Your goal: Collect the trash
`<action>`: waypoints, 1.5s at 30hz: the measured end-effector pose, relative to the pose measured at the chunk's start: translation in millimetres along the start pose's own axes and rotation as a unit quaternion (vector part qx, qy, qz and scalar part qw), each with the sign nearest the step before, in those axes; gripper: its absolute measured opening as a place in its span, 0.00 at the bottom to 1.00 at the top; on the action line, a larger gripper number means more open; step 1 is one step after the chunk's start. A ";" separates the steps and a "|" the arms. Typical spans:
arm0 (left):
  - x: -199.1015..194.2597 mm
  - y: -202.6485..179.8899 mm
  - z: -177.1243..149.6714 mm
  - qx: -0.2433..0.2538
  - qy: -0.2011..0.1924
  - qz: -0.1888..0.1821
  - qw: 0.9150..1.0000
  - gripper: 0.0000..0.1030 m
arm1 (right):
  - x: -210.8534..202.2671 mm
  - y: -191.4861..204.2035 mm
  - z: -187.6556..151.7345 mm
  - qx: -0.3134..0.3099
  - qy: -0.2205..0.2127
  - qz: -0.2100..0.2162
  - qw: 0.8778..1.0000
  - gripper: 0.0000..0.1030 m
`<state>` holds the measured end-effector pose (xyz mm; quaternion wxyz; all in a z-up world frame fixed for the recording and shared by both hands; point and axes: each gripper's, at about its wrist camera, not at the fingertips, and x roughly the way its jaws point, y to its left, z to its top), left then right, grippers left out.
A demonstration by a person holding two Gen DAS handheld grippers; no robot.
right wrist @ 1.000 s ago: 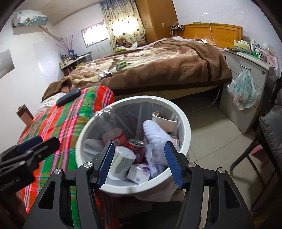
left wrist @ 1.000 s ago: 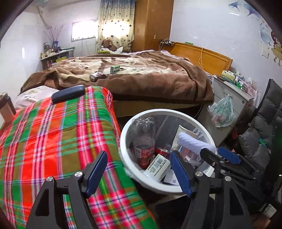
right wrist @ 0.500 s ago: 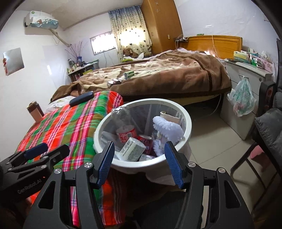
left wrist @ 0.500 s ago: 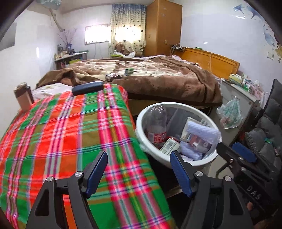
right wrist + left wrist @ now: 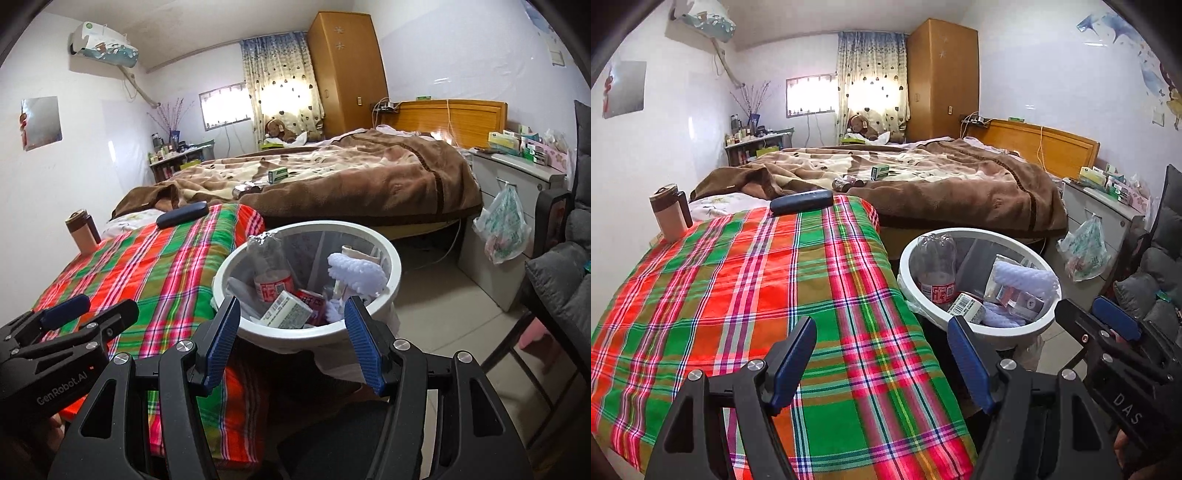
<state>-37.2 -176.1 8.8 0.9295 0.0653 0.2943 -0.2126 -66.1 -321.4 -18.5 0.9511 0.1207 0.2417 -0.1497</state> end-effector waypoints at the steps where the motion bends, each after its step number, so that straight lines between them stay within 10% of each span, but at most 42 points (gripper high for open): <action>1: -0.4 0.0 -0.4 0.000 0.000 0.000 1.000 0.71 | -1.5 1.2 -1.7 0.000 -0.001 0.000 1.000 0.59; 45: -6.6 1.7 -7.3 -0.008 0.002 -0.007 1.000 0.71 | -4.9 5.7 -5.2 0.001 -0.001 0.002 1.000 0.58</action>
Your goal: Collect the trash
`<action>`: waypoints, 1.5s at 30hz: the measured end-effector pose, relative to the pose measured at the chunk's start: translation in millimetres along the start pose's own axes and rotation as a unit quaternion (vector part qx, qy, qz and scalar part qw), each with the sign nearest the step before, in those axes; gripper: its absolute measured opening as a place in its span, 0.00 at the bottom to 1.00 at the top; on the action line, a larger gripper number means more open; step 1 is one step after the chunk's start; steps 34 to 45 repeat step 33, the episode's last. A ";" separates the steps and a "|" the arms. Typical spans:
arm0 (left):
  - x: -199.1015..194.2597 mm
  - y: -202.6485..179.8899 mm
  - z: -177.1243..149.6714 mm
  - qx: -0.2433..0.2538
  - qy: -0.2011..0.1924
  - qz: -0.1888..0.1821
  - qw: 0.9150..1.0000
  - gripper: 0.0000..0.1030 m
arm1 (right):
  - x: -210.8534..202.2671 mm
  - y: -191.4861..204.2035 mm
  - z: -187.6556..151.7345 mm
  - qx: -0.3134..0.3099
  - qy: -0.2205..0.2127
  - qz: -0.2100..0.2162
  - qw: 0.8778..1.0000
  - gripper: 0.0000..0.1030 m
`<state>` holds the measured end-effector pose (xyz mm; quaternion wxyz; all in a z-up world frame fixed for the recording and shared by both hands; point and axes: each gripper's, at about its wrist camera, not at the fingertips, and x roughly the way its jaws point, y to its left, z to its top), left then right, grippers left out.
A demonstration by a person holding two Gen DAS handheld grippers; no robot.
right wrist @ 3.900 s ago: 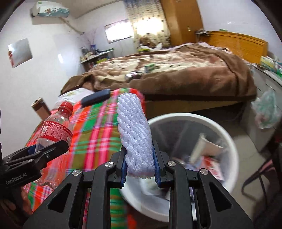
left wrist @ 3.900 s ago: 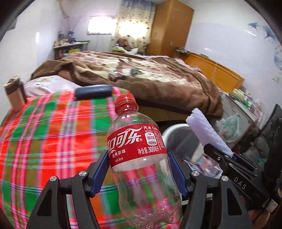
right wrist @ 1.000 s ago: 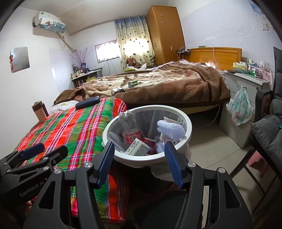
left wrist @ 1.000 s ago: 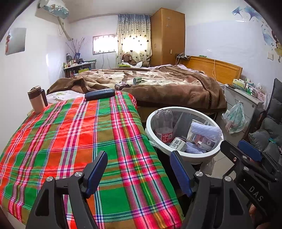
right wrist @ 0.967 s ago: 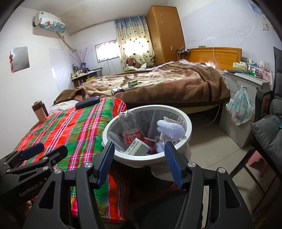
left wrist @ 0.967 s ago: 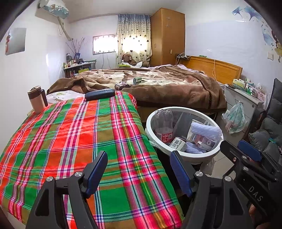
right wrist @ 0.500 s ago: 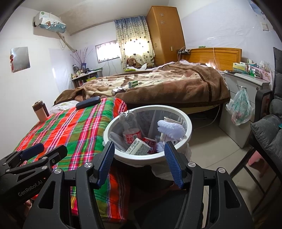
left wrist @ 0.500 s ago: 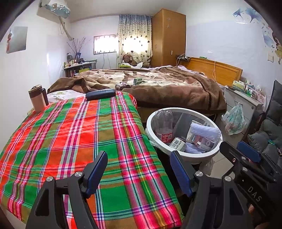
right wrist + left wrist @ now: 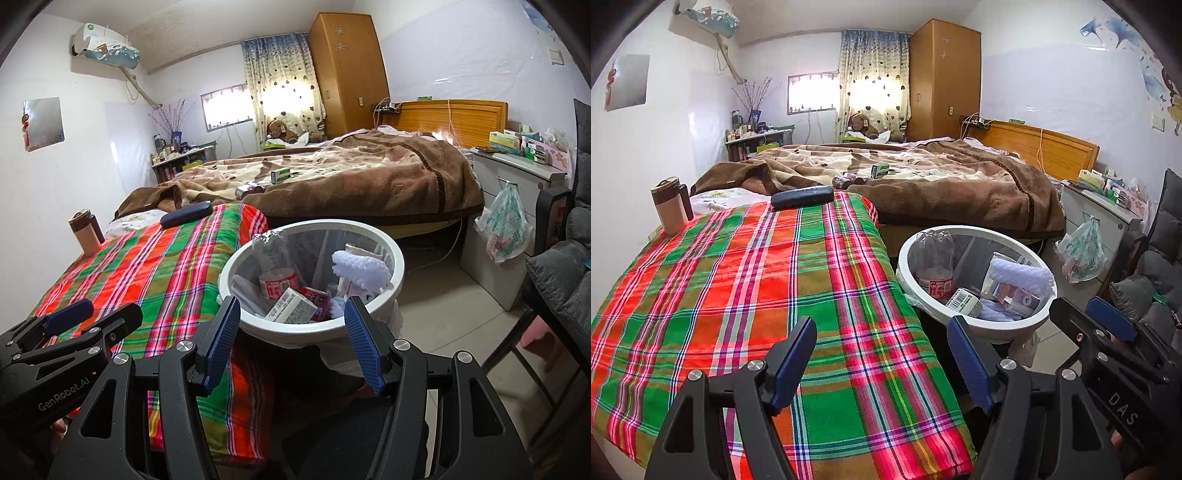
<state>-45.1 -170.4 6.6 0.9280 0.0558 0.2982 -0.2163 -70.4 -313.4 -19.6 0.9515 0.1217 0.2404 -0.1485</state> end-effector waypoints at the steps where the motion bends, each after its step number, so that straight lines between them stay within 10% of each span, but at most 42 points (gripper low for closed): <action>1: 0.1 0.2 0.3 -0.001 0.000 -0.001 1.000 0.71 | -0.5 0.4 0.0 0.000 0.000 0.001 1.000 0.58; 45: 0.7 -4.8 0.8 -0.001 0.005 -0.008 1.000 0.71 | -1.1 1.9 0.4 -0.001 0.001 0.003 1.000 0.58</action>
